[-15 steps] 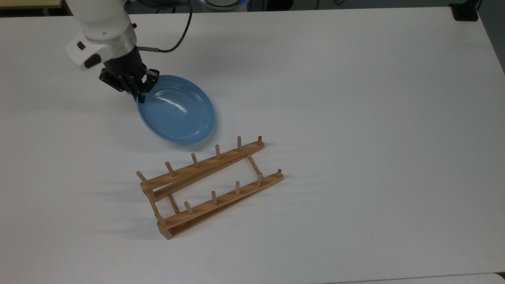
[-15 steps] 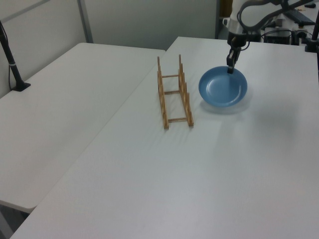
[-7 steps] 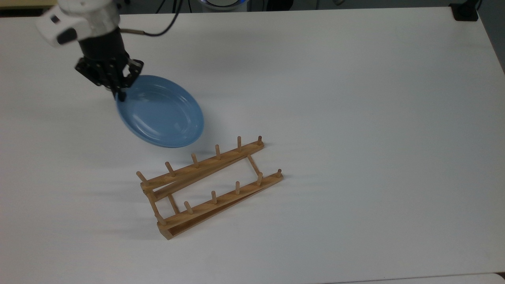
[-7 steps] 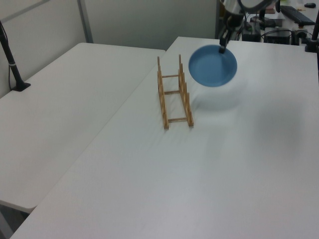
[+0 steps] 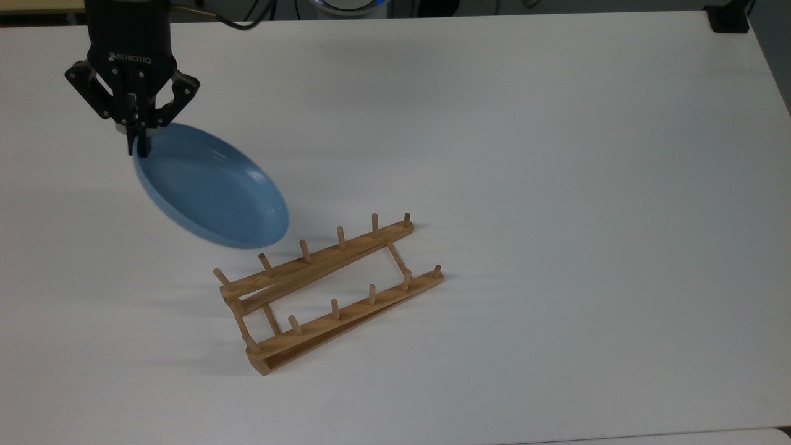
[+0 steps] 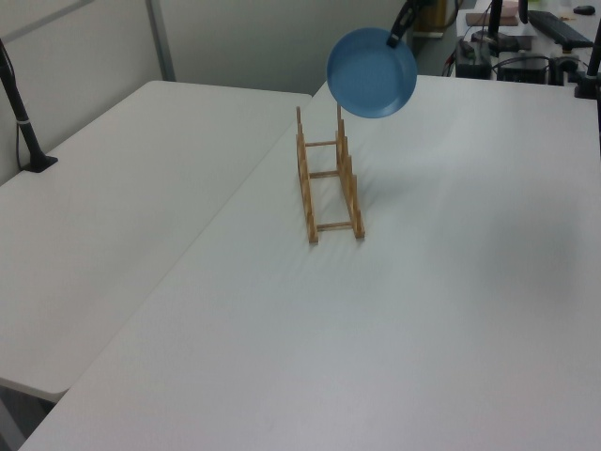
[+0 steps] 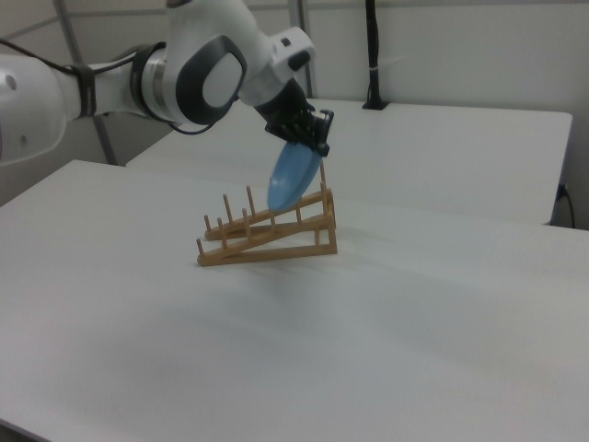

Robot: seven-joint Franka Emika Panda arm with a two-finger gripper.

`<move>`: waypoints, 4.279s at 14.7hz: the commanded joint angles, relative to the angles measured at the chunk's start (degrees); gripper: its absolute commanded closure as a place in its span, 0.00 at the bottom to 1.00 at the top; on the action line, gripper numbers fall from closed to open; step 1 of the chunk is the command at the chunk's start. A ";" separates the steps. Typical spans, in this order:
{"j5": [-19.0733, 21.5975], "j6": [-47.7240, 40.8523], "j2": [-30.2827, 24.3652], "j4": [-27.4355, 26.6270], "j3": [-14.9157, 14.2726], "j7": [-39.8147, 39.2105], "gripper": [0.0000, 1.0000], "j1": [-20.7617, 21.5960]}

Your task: Place plate in plate rack

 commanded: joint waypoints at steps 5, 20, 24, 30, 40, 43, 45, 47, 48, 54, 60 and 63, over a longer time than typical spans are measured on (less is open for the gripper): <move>-32.02 5.80 0.05 -0.49 0.19 36.76 1.00 5.49; -63.43 5.18 6.38 -0.93 1.42 70.56 1.00 10.24; -64.65 5.18 7.17 -0.93 1.51 70.64 1.00 10.33; -67.03 4.92 9.54 -0.84 2.04 72.84 0.94 11.29; -54.34 4.83 5.68 -0.58 2.30 74.07 0.00 9.01; -38.60 -1.21 2.78 -0.49 2.74 73.55 0.00 8.92; -30.42 -6.83 0.50 -0.67 4.58 70.75 0.00 8.83; -20.32 -13.51 -1.43 -0.58 4.94 67.50 0.00 9.09; -15.92 -16.85 -2.66 -0.58 4.94 65.91 0.00 9.36; 1.33 -37.51 -10.92 -0.67 4.85 65.46 0.00 12.34; 10.22 -38.68 -13.48 -1.81 -0.07 56.72 0.00 14.63; 10.92 -36.92 -13.14 -1.90 -0.07 38.17 0.00 14.37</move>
